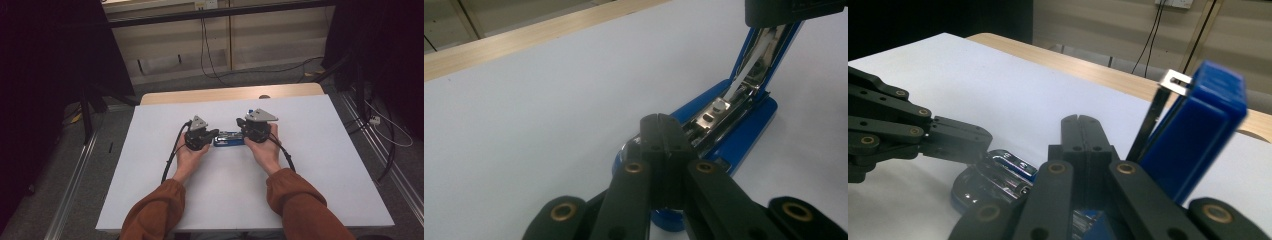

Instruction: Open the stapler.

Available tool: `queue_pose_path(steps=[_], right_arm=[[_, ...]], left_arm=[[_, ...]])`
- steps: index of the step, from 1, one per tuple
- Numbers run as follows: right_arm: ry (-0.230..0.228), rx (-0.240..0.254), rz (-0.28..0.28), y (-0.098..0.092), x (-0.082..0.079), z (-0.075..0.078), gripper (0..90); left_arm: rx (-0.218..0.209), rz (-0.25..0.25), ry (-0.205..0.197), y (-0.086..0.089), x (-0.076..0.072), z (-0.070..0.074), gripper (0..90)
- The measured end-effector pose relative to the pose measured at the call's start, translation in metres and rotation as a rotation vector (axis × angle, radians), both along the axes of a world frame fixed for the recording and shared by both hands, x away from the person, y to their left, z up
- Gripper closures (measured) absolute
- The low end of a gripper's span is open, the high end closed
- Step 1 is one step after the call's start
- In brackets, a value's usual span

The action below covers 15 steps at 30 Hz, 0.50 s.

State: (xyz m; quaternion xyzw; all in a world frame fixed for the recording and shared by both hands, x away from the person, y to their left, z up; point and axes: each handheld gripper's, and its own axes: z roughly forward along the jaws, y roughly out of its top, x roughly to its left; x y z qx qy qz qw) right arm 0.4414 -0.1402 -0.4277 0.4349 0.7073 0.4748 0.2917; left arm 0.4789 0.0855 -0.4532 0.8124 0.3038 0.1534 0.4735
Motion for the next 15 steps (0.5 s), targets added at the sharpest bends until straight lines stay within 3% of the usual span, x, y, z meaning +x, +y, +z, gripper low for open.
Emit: queue_pose_path(steps=[11,15], right_arm=[[-0.009,-0.007,-0.025,-0.005,-0.001,0.000,90.0],[-0.002,0.031,-0.026,-0.016,0.000,0.000,90.0]], left_arm=[[-0.003,0.001,0.002,0.000,0.000,0.000,90.0],[-0.004,0.000,0.004,0.000,0.000,0.000,90.0]])
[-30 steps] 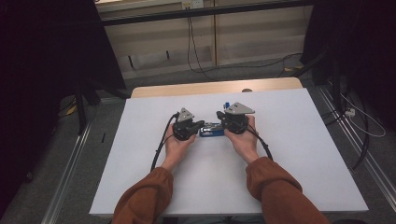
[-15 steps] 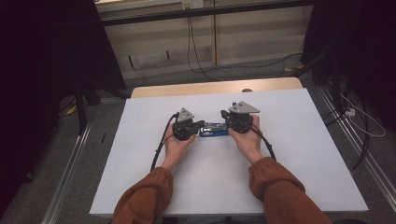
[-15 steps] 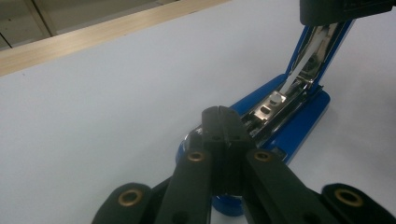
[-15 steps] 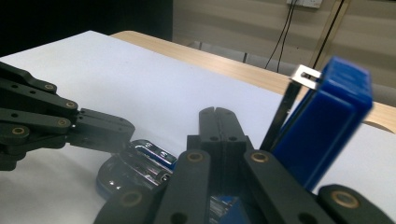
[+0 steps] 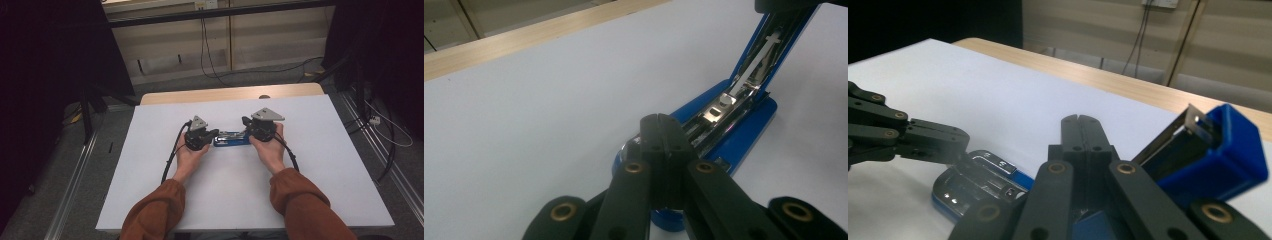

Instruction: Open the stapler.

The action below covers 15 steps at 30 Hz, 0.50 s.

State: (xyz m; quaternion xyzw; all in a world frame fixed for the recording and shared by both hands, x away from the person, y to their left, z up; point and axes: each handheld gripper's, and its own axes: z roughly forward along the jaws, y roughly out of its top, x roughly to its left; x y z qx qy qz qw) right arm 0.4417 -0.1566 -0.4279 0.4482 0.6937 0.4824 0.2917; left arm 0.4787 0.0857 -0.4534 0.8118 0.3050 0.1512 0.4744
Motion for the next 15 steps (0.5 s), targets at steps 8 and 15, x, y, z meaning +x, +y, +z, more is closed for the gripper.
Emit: queue_pose_path(steps=[8,15], right_arm=[[0.007,0.008,-0.038,-0.018,-0.003,0.000,90.0],[0.002,0.006,-0.041,-0.025,-0.006,0.003,90.0]], left_arm=[[-0.001,-0.001,0.000,0.000,0.000,0.000,90.0],[-0.001,0.000,-0.001,0.000,0.000,0.000,90.0]])
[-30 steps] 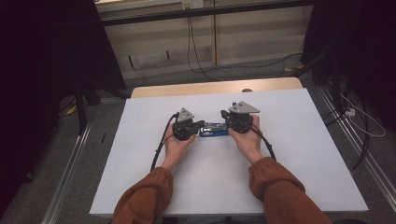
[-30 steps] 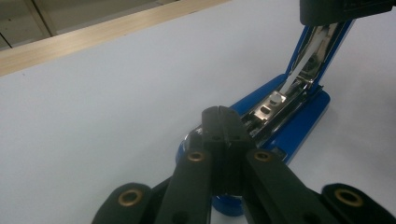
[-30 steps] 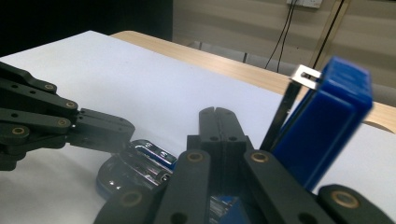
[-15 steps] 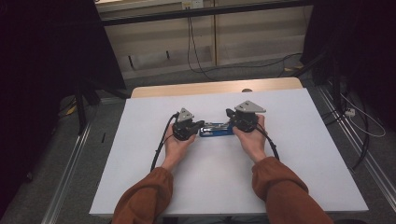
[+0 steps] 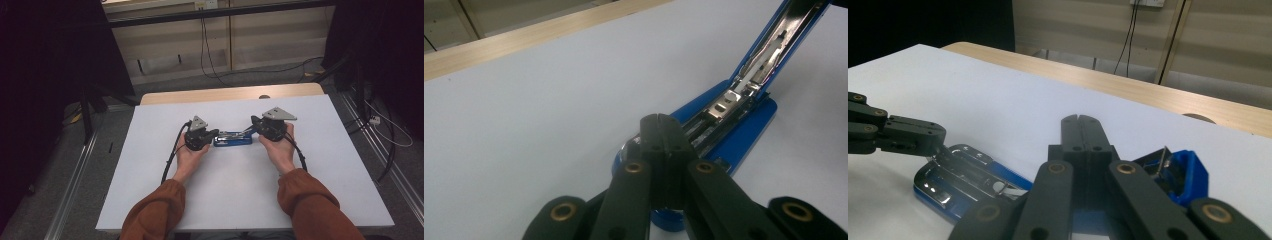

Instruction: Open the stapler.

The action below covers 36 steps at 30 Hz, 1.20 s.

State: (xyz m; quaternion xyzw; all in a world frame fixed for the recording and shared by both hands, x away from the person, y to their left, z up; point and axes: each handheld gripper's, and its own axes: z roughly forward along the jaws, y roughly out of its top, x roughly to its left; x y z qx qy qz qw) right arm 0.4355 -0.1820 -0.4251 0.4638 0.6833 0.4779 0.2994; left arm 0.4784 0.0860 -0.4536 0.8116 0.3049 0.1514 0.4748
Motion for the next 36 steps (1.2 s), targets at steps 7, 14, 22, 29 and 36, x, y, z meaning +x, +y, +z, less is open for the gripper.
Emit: queue_pose_path(steps=[7,14,22,29,36], right_arm=[[0.011,-0.002,0.001,-0.006,-0.003,-0.002,90.0],[0.012,-0.020,-0.022,-0.017,-0.006,-0.003,90.0],[0.026,-0.023,-0.020,-0.031,-0.010,-0.006,90.0],[0.042,-0.055,-0.010,-0.045,-0.013,-0.012,90.0],[0.049,-0.066,-0.002,-0.046,-0.013,-0.016,90.0]], left_arm=[[-0.001,0.004,0.000,0.000,0.000,0.000,90.0],[0.002,0.004,-0.003,-0.001,-0.001,0.000,90.0],[0.001,0.007,-0.003,-0.001,-0.001,0.000,90.0],[0.002,0.002,-0.005,-0.001,0.000,0.000,90.0],[-0.002,0.000,-0.005,-0.001,0.000,0.000,90.0]])
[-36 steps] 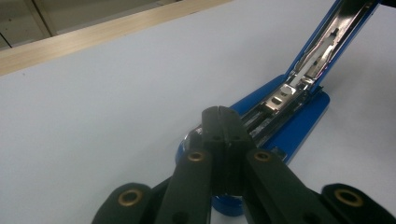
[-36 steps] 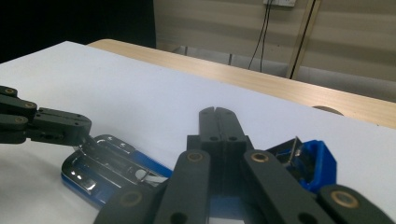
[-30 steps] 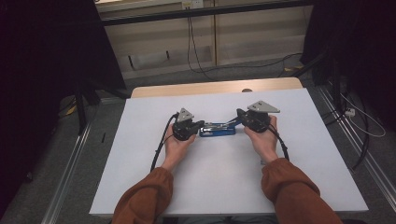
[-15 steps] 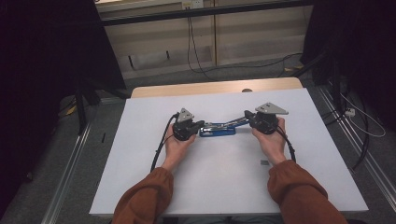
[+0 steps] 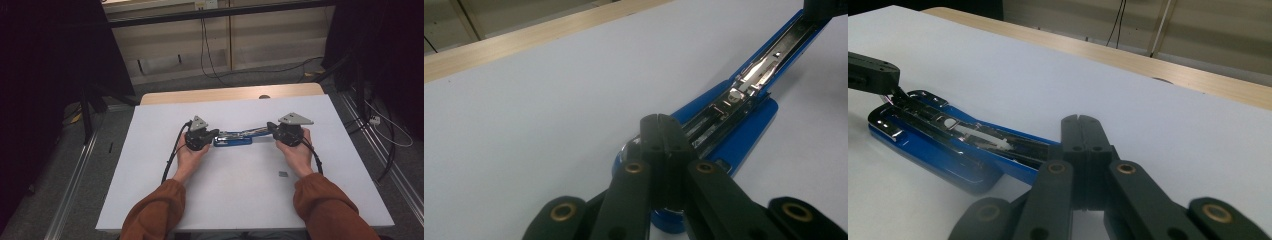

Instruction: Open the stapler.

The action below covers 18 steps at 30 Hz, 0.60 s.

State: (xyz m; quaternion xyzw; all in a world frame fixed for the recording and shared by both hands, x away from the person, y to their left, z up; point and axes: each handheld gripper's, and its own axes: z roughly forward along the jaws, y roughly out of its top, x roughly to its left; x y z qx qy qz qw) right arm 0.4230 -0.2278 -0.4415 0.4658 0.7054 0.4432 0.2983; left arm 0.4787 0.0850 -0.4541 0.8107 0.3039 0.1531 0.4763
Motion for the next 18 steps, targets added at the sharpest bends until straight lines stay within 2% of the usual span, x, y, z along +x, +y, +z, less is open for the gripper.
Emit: queue_pose_path(steps=[7,13,18], right_arm=[[0.021,0.000,-0.006,-0.0055,0.0007,-0.0049,90.0],[0.018,-0.007,0.003,-0.0051,0.0010,-0.0069,90.0],[0.020,-0.007,0.006,-0.0053,0.0012,-0.0074,90.0]], left_arm=[[0.001,0.004,0.003,0.0001,-0.0002,0.0003,90.0],[-0.004,0.008,0.009,0.0002,-0.0002,0.0005,90.0],[-0.005,0.015,-0.012,-0.0014,-0.0027,0.0026,90.0]])
